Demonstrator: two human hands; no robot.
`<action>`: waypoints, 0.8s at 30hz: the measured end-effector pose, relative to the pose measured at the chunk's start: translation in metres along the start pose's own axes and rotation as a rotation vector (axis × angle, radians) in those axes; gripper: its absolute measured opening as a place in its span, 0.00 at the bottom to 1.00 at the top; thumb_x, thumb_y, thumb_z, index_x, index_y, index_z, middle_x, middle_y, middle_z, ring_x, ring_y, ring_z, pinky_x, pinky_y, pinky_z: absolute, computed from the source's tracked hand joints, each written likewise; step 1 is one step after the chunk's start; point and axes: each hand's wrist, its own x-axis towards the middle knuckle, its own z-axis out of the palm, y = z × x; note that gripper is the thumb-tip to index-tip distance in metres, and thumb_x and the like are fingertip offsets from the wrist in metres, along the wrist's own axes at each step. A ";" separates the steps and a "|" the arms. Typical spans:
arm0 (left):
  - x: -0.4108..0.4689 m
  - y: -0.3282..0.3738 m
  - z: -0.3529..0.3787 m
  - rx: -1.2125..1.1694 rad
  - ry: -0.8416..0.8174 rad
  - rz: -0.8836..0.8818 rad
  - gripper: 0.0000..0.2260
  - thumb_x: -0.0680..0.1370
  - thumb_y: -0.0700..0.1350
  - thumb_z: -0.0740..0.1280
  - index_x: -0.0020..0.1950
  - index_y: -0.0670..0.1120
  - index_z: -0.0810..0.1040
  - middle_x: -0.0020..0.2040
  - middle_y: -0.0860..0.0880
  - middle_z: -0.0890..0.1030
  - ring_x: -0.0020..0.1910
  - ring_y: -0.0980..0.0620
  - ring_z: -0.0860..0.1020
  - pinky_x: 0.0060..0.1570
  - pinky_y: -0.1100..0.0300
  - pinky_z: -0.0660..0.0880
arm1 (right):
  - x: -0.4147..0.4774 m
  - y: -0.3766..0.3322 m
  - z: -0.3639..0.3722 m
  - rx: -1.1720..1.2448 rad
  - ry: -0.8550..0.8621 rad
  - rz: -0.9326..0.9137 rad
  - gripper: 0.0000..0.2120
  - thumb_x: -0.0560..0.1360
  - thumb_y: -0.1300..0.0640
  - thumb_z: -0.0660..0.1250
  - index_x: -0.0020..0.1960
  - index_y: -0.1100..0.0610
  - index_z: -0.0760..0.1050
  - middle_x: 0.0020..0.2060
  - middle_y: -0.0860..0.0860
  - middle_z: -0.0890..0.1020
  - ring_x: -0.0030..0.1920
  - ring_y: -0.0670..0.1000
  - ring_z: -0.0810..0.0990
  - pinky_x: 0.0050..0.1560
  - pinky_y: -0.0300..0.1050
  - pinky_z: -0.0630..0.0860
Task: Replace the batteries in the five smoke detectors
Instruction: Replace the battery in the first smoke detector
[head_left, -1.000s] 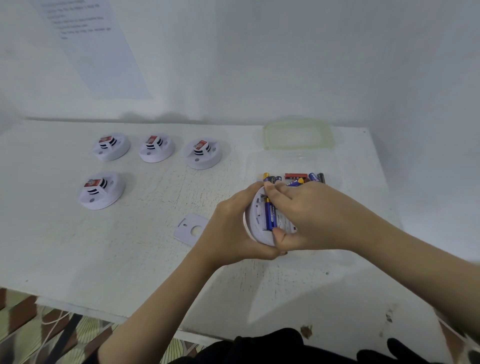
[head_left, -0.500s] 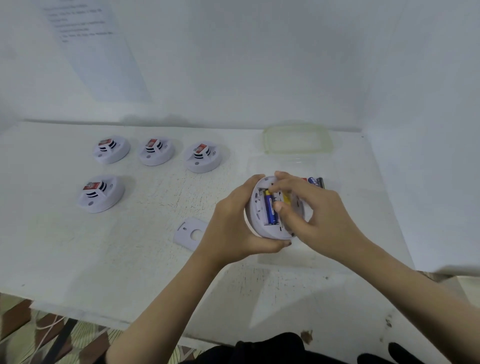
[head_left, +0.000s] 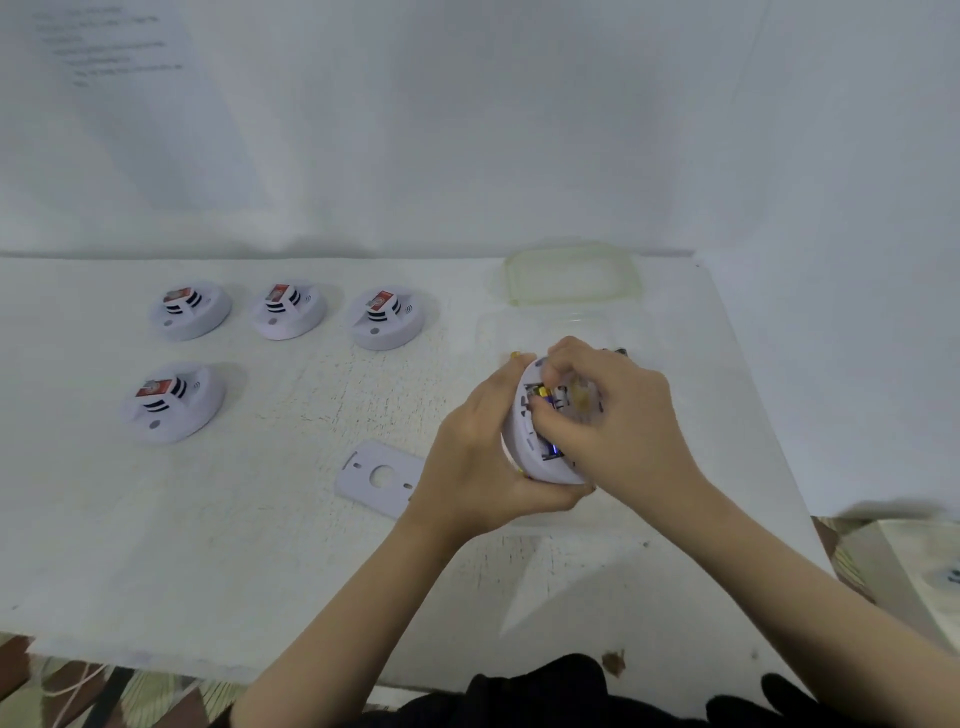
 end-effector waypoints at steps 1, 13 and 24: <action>-0.001 0.000 0.001 -0.006 -0.008 0.002 0.34 0.63 0.45 0.80 0.64 0.36 0.73 0.53 0.49 0.79 0.51 0.56 0.79 0.50 0.62 0.77 | 0.000 0.000 -0.002 0.015 -0.016 0.010 0.04 0.66 0.55 0.67 0.39 0.53 0.71 0.34 0.47 0.78 0.37 0.45 0.74 0.36 0.34 0.69; -0.004 -0.009 -0.001 -0.071 -0.042 -0.028 0.41 0.60 0.47 0.83 0.68 0.36 0.71 0.56 0.45 0.80 0.53 0.50 0.80 0.51 0.54 0.78 | 0.001 0.001 -0.008 0.193 0.015 0.054 0.07 0.65 0.64 0.68 0.37 0.55 0.71 0.37 0.48 0.80 0.38 0.52 0.79 0.37 0.43 0.76; 0.004 -0.006 -0.005 -0.076 0.015 0.000 0.34 0.60 0.42 0.83 0.63 0.42 0.73 0.52 0.49 0.80 0.49 0.55 0.79 0.47 0.63 0.77 | -0.011 0.018 0.001 0.136 -0.011 -0.065 0.14 0.76 0.60 0.62 0.61 0.55 0.71 0.65 0.41 0.70 0.60 0.34 0.73 0.50 0.24 0.70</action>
